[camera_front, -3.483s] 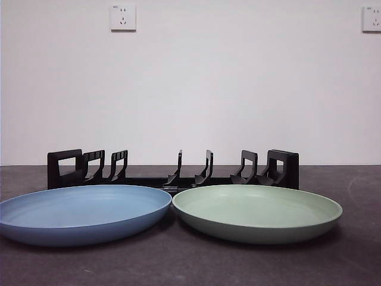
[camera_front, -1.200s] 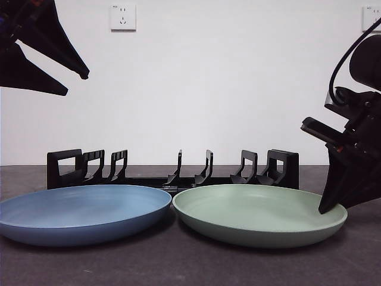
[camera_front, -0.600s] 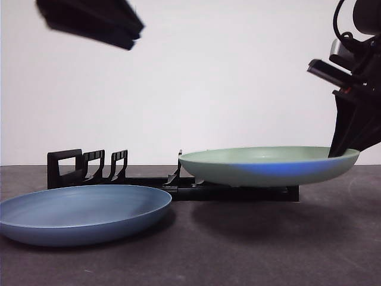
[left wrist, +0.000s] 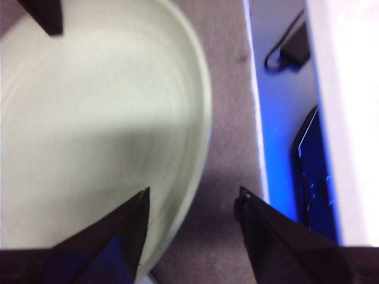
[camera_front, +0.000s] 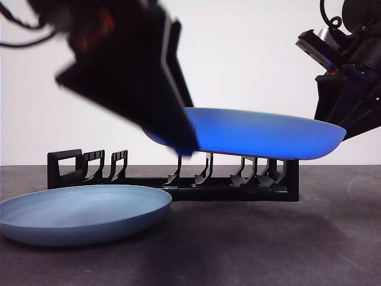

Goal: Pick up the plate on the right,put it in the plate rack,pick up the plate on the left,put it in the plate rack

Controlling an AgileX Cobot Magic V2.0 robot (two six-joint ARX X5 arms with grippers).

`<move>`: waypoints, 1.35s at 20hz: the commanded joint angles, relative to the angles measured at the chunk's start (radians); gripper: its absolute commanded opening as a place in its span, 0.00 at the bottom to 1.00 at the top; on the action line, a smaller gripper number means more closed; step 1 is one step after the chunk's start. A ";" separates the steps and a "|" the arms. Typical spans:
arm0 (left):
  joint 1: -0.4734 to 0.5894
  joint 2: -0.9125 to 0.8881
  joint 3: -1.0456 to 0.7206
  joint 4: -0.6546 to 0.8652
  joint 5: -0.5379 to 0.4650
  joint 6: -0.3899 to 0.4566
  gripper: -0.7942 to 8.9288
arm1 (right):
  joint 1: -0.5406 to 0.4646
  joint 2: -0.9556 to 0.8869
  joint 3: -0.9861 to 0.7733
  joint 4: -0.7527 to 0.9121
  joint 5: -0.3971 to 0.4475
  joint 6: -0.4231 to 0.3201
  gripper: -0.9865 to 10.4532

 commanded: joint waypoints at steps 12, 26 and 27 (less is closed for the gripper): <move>-0.069 0.027 0.001 0.058 -0.011 0.078 0.07 | 0.001 -0.001 0.004 -0.005 -0.001 -0.054 0.10; -0.082 -0.092 0.166 0.112 0.101 -0.447 0.07 | -0.001 -0.374 0.016 0.325 0.523 0.039 0.25; -0.047 -0.123 0.166 0.122 0.100 -0.488 0.07 | -0.001 -0.396 0.016 0.330 0.550 0.038 0.25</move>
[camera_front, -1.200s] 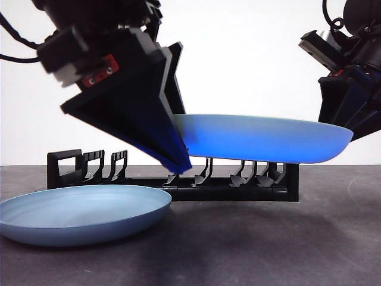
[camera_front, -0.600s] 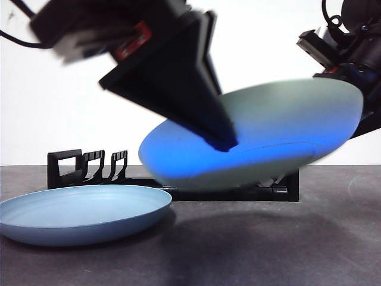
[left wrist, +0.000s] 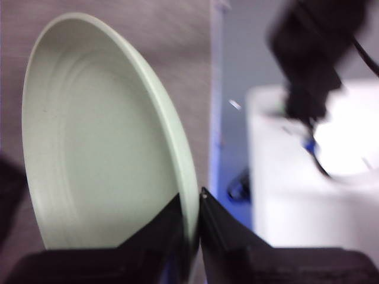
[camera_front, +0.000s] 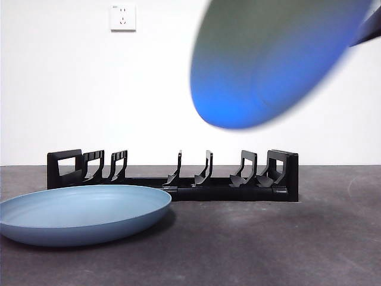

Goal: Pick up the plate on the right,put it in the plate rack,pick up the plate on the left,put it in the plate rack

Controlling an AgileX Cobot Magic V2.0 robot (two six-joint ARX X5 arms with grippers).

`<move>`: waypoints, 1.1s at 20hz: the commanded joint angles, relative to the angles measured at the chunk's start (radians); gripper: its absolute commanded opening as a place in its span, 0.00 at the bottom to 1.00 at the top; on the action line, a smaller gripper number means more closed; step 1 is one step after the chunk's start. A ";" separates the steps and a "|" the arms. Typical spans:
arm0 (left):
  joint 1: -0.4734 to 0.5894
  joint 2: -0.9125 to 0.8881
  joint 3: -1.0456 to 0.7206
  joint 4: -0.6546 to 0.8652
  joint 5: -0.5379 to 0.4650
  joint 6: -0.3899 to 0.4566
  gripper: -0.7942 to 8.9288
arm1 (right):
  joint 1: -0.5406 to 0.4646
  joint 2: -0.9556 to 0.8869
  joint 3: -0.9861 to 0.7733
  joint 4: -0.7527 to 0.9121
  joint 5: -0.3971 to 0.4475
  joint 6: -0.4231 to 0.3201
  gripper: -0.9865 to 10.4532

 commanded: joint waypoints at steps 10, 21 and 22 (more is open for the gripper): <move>0.578 -0.192 0.003 0.098 0.203 -0.283 0.07 | 0.000 -0.062 0.000 0.007 0.052 0.028 0.25; 0.961 -0.045 0.003 0.264 0.502 -0.480 0.07 | 0.000 -0.061 0.000 -0.035 0.050 0.030 0.25; 0.978 -0.023 0.003 0.271 0.510 -0.491 0.07 | 0.000 -0.061 0.000 -0.035 0.050 0.030 0.25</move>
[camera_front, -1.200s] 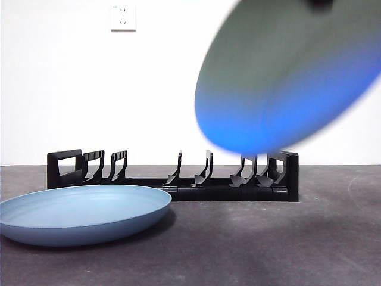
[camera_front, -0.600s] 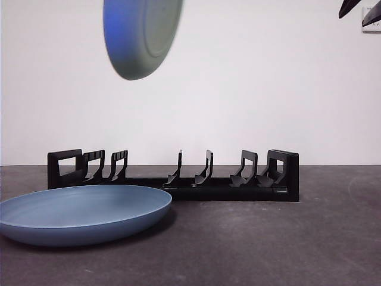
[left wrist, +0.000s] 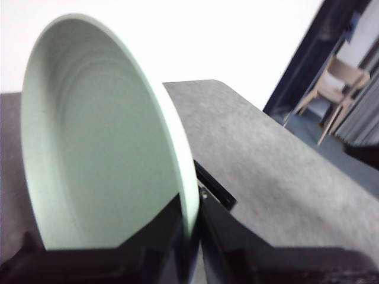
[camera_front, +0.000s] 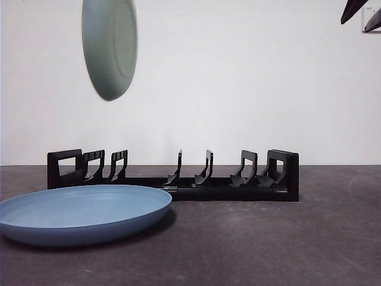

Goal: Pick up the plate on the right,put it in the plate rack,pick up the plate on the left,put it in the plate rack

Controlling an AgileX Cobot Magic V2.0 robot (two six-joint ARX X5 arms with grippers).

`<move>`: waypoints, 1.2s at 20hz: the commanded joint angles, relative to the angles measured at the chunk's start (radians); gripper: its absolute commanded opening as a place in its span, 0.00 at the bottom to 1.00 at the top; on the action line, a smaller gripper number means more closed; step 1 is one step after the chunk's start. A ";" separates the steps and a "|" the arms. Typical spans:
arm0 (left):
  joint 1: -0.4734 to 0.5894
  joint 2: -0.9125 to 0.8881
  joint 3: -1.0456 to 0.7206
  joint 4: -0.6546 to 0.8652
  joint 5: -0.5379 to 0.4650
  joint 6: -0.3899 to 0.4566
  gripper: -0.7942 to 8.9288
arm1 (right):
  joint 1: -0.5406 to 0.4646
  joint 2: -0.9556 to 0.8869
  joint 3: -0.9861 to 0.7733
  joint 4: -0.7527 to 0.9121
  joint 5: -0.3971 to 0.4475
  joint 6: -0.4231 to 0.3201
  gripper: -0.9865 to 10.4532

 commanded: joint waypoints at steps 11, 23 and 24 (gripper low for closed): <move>0.077 0.269 0.003 0.100 0.003 -0.060 0.07 | 0.000 -0.002 0.000 0.006 0.005 0.009 0.25; 0.076 0.347 0.003 0.037 -0.066 -0.029 0.07 | 0.000 -0.001 0.000 0.006 -0.002 0.018 0.25; 0.072 0.347 0.003 0.018 -0.083 -0.029 0.07 | 0.001 -0.001 0.000 0.006 -0.003 0.018 0.25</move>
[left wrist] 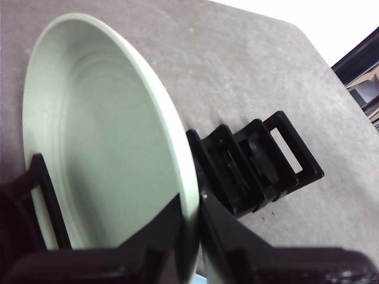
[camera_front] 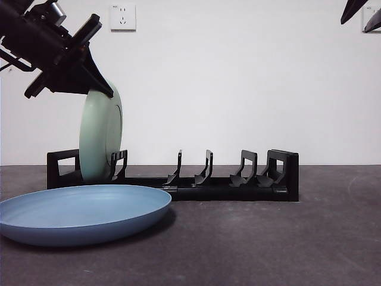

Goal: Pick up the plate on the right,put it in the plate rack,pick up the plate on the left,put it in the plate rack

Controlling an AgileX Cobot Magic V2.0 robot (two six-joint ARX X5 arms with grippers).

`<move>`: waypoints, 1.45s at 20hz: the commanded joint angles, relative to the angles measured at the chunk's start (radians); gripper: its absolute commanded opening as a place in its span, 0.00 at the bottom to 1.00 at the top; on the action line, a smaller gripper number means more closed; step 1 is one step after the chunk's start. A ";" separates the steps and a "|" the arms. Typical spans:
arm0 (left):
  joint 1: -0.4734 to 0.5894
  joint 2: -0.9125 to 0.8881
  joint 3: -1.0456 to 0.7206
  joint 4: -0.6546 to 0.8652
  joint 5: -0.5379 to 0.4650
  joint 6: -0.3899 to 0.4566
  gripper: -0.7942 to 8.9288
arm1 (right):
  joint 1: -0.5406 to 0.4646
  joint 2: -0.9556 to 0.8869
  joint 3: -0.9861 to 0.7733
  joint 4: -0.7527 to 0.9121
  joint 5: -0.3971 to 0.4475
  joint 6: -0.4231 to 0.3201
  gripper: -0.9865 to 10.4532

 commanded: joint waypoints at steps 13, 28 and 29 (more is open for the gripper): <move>-0.039 -0.127 0.003 -0.167 0.053 0.161 0.38 | 0.085 0.094 0.000 0.006 -0.422 0.026 0.25; -0.357 -0.698 0.003 -0.524 -0.333 0.412 0.38 | 0.318 0.731 0.083 0.145 -0.523 0.039 0.25; -0.389 -0.702 0.003 -0.540 -0.362 0.412 0.38 | 0.323 0.769 0.107 0.145 -0.522 0.045 0.25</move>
